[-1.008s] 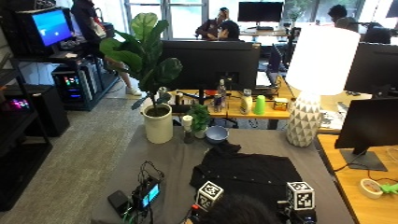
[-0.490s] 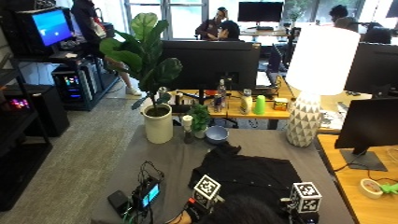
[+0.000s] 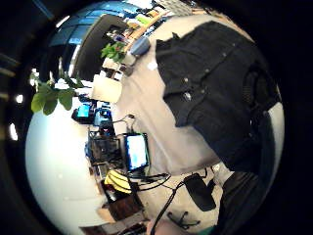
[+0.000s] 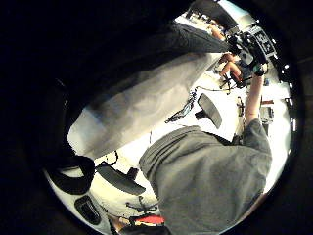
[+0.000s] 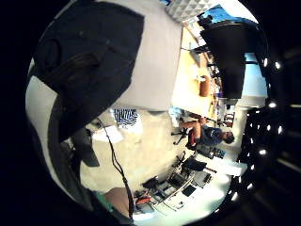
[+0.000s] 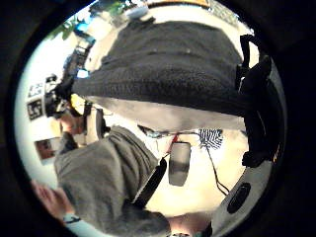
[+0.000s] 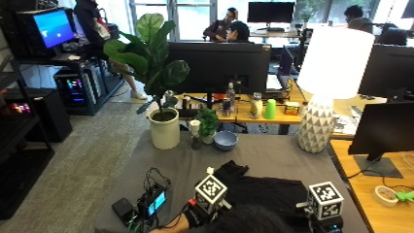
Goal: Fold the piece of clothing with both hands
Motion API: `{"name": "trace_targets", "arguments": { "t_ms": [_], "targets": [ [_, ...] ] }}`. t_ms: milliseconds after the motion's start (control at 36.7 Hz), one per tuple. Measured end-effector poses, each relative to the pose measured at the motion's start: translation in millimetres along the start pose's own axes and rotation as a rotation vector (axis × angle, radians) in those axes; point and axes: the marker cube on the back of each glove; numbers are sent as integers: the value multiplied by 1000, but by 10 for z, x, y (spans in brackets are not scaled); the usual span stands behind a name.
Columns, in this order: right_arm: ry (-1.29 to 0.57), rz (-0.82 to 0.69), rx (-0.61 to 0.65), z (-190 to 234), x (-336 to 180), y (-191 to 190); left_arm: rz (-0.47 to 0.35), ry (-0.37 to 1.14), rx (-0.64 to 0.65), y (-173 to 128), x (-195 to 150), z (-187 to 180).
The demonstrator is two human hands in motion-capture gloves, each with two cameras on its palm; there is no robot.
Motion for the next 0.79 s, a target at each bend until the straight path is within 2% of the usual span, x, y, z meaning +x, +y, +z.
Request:
{"name": "trace_targets", "arguments": {
  "t_ms": [82,136,245,300,354,409,463,517,599,681,790],
  "targets": [
    [55,67,41,-346,145,-426,-94,-32,-16,-447,-265,-240],
    [77,117,45,-476,230,-767,-157,-44,-49,-803,-424,-276],
    [55,227,9,-248,417,-1743,-290,-54,-152,-1723,-777,114],
    [20,267,4,-31,460,-2167,-342,-30,-243,-1951,-858,242],
    [-17,295,25,122,435,-2381,-391,1,-323,-1935,-852,230],
    [-54,316,60,282,404,-2504,-456,10,-342,-1914,-869,266],
    [-87,331,88,529,446,-2669,-498,19,-305,-1930,-884,341],
    [-110,339,102,711,481,-2736,-495,44,-249,-1917,-844,392],
    [-131,372,92,833,457,-2549,-442,113,-168,-1815,-682,468],
    [-170,432,3,1010,436,-2275,-399,203,-107,-1718,-505,623],
    [-235,500,-164,1441,531,-1967,-430,307,-108,-1621,-406,973]
  ]
}}
